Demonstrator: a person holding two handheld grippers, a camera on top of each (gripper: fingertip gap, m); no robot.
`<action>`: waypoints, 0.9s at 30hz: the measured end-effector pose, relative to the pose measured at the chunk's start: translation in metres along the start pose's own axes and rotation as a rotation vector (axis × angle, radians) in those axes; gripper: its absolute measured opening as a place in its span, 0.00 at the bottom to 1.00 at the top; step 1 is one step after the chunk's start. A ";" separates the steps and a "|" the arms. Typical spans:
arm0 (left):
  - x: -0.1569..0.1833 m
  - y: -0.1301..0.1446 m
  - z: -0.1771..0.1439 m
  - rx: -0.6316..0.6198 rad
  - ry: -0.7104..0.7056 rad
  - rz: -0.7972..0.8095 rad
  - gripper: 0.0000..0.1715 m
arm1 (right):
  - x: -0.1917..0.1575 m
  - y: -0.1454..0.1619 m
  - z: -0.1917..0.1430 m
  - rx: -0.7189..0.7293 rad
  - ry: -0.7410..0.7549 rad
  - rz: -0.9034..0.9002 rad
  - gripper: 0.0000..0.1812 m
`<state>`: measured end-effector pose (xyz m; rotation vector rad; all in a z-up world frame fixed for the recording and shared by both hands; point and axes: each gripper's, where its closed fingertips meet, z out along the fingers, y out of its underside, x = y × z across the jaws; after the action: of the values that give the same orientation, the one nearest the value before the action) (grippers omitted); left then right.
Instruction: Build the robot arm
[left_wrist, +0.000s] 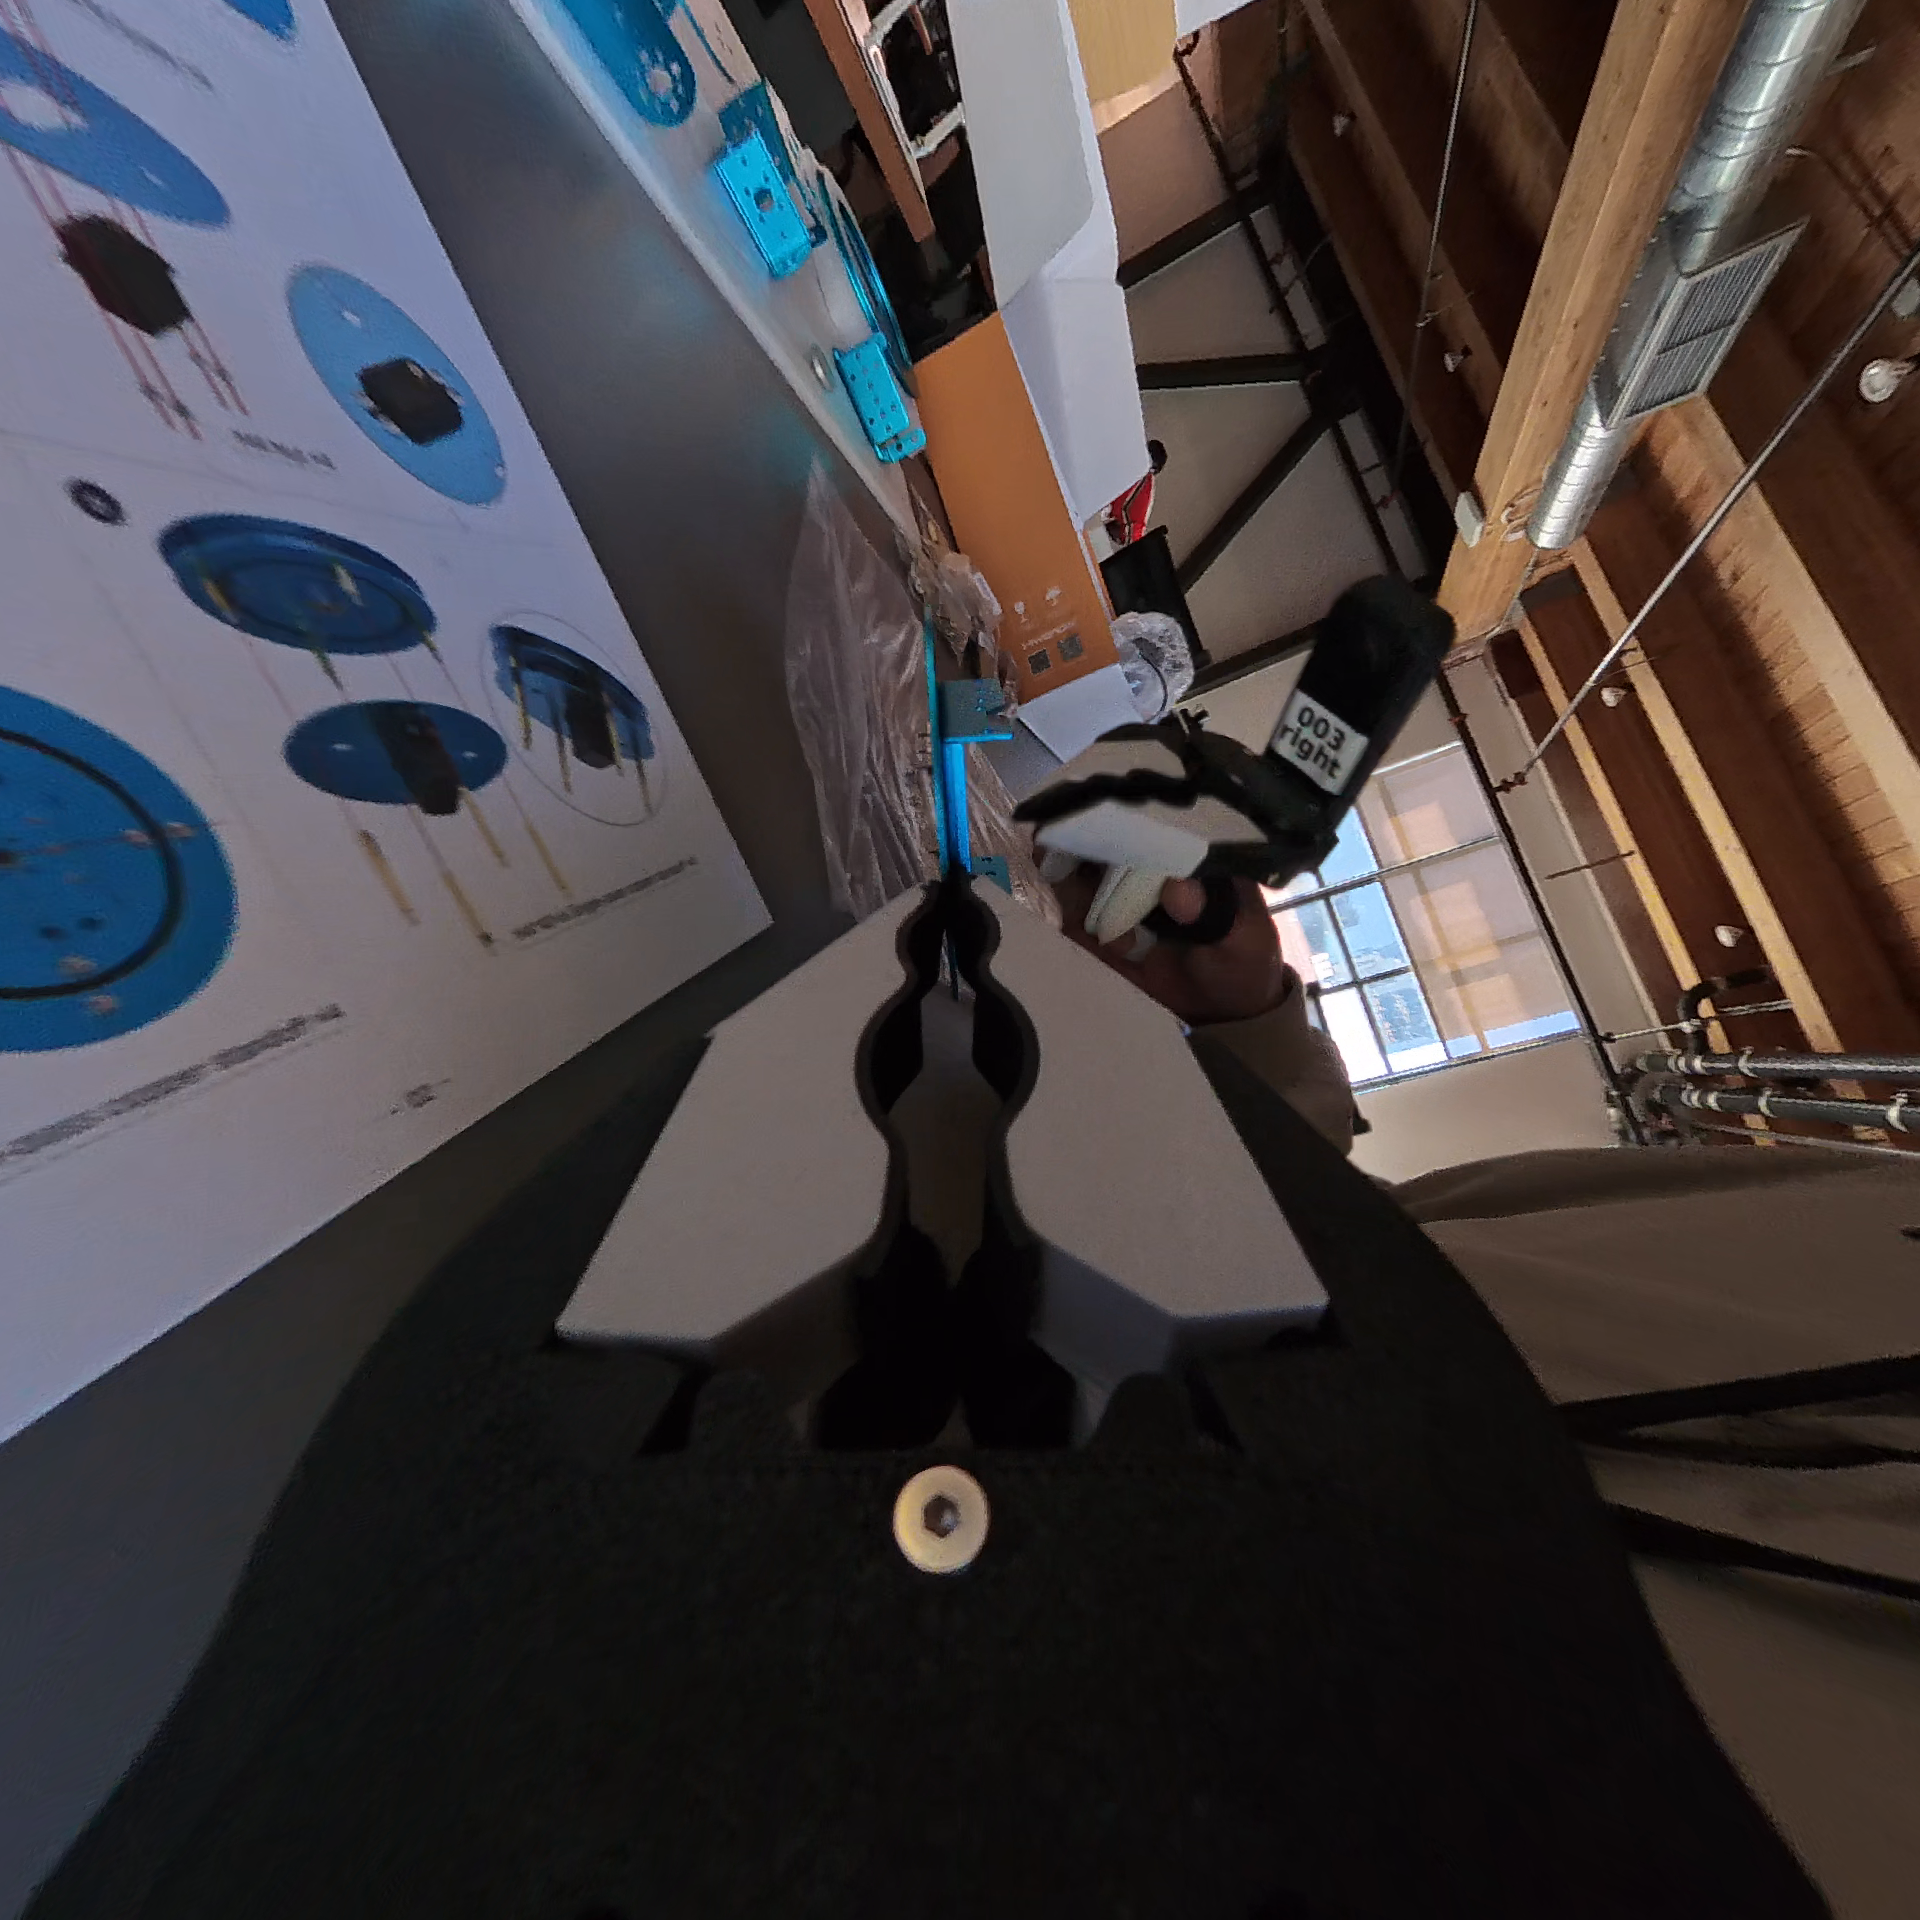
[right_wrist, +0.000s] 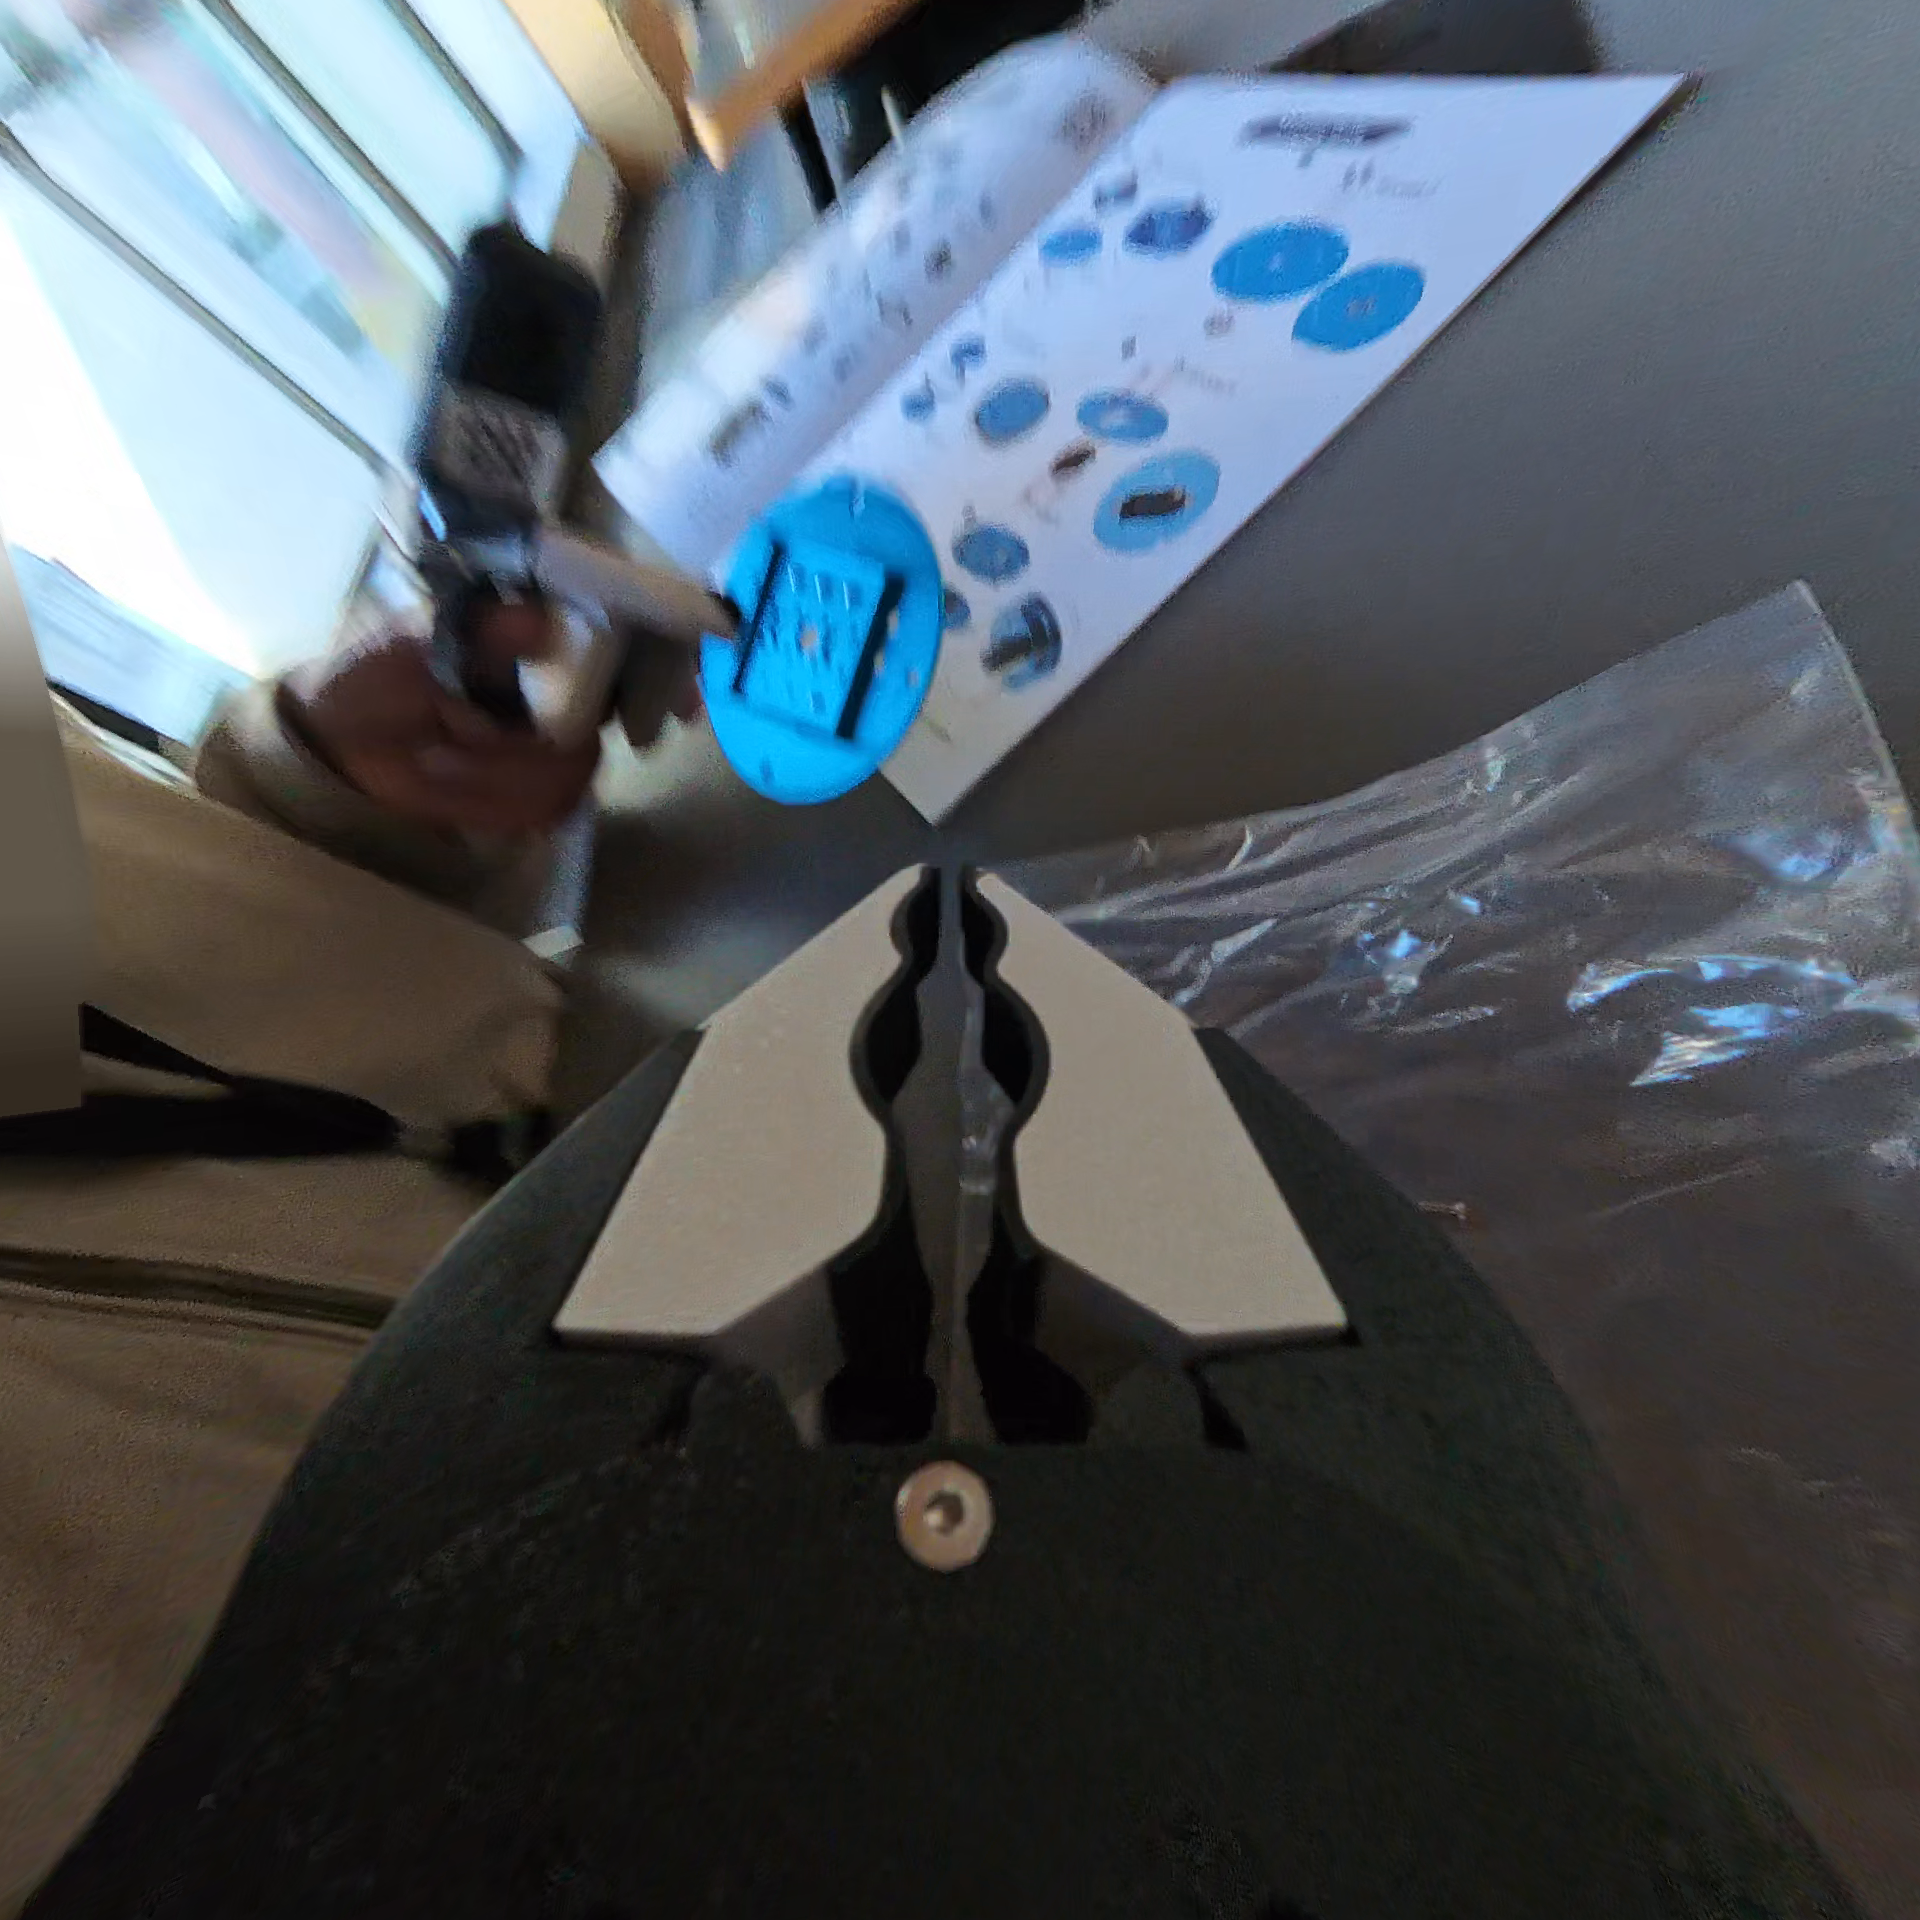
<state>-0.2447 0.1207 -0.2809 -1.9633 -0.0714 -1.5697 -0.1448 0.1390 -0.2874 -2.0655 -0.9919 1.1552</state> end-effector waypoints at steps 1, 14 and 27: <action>-0.001 -0.003 -0.005 0.003 -0.012 0.017 0.00 | -0.001 0.009 0.006 -0.059 0.043 -0.075 0.05; 0.000 -0.003 -0.011 -0.030 -0.035 0.119 0.00 | 0.021 0.028 0.043 -0.373 0.072 -0.394 0.00; -0.009 -0.004 -0.008 -0.051 -0.037 0.098 0.00 | 0.019 0.039 0.049 -0.375 -0.023 -0.369 0.00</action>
<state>-0.2564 0.1229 -0.2863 -2.0042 0.0499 -1.4863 -0.1688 0.1386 -0.3482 -2.0217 -1.6215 0.8504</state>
